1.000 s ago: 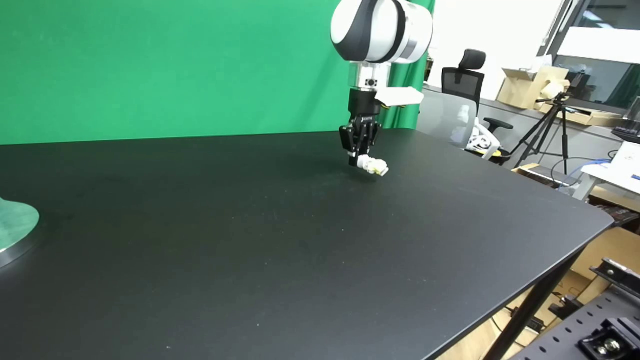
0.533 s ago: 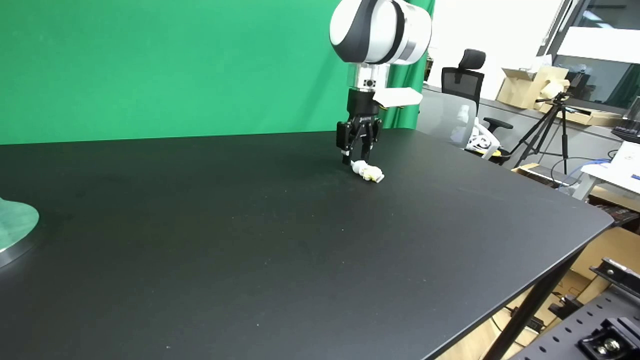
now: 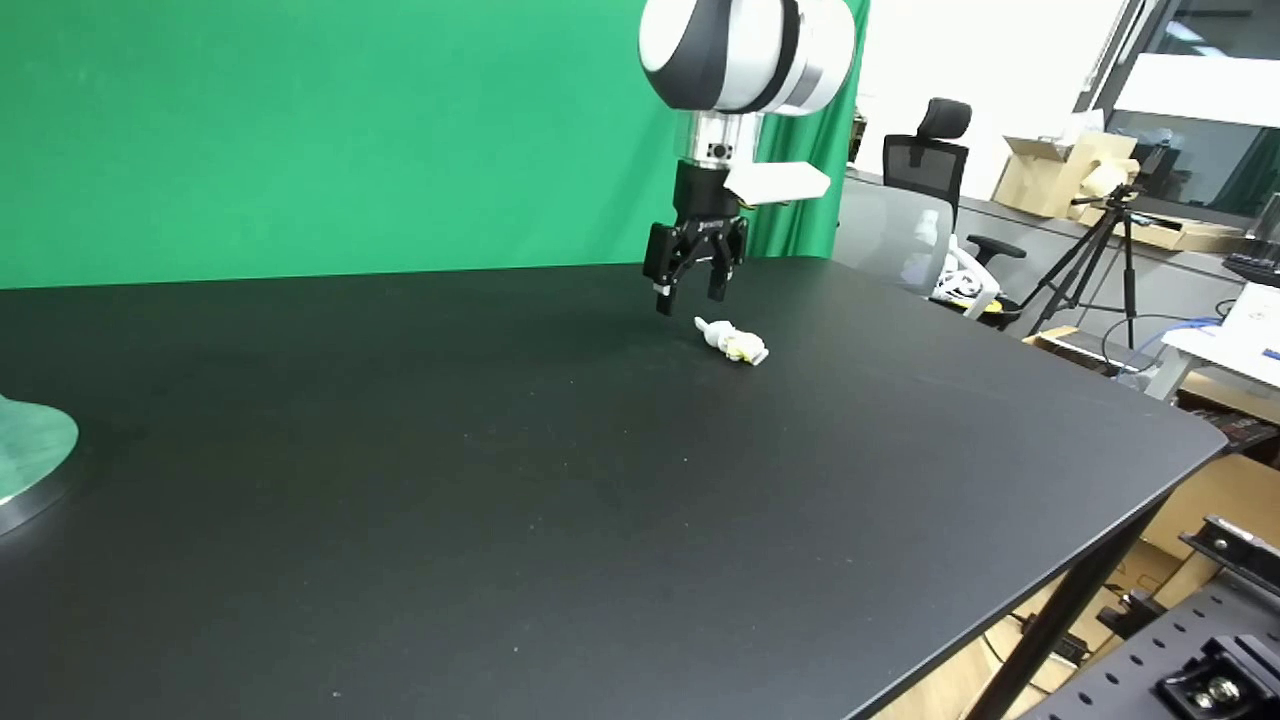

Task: Move the white toy to the right

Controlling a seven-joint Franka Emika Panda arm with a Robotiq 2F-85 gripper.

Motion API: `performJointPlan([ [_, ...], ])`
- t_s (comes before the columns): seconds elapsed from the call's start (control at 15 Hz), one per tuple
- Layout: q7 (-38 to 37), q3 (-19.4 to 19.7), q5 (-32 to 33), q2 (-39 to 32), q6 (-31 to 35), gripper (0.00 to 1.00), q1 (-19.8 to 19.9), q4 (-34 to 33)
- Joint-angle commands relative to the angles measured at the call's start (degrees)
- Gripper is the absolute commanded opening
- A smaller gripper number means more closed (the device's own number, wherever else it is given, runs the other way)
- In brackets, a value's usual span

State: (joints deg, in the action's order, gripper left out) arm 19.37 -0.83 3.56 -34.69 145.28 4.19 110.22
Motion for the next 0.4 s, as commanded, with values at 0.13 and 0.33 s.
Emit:
performJointPlan([
  [0.13,-6.6,0.2,-0.3,6.5,1.5,1.0,-1.4,7.3],
  [0.33,-7.0,-0.6,-1.6,8.5,1.3,1.0,-1.0,9.6],
])
